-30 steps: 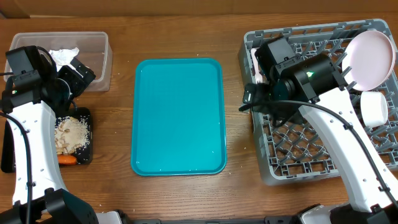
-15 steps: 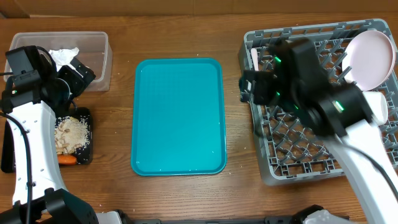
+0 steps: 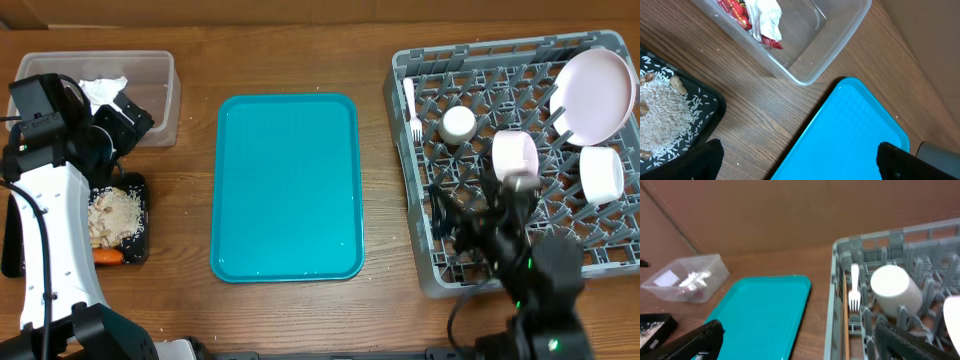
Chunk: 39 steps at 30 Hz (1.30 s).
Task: Sort waste into correct bins and load items into the dishwasher rack
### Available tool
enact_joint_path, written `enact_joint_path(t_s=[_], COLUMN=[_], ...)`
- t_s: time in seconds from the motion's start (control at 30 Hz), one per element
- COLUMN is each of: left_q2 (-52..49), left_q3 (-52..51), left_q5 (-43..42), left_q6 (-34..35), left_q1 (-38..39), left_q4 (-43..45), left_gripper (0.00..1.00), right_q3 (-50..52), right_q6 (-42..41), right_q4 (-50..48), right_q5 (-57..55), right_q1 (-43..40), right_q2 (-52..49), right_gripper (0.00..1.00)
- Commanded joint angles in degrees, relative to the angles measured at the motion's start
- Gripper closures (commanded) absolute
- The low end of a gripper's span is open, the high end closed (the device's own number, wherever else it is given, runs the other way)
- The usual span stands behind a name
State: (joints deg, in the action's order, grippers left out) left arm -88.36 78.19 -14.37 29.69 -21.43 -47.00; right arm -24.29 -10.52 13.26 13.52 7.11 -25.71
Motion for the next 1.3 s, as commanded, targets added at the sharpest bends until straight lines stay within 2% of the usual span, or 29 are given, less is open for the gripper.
enact_joint_path(t_s=[0.0, 0.13, 0.37, 0.67, 0.87, 1.27], left_q2=[-0.26, -0.26, -0.26, -0.26, -0.26, -0.28], left_q3=[0.37, 0.37, 0.37, 0.37, 0.37, 0.37], left_q5=[-0.07, -0.07, -0.07, -0.07, -0.07, -0.07], left_q6=[0.31, 0.31, 0.31, 0.31, 0.31, 0.33], left_q1=[-0.31, -0.31, -0.31, -0.31, -0.31, -0.31], left_q4=[0.09, 0.09, 0.09, 0.09, 0.09, 0.09], left_gripper=[0.0, 0.0, 0.0, 0.0, 0.0, 0.0], right_q3=[9.16, 16.13, 19.47, 20.81, 23.82, 23.82], right_q6=[1.81, 1.55, 1.57, 1.62, 1.6, 1.6], right_q4=[-4.57, -8.61, -9.11, -8.02, -11.47, -8.55], right_q5=[-1.79, -2.49, -7.56, -11.82, -11.78, -11.98], right_q1=[-0.46, -2.38, -5.14, -5.86, -5.86, -5.86], right_q2=[10.05, 18.12, 25.29, 25.57, 25.59, 25.55], right_gripper=[0.0, 0.0, 0.0, 0.0, 0.0, 0.0])
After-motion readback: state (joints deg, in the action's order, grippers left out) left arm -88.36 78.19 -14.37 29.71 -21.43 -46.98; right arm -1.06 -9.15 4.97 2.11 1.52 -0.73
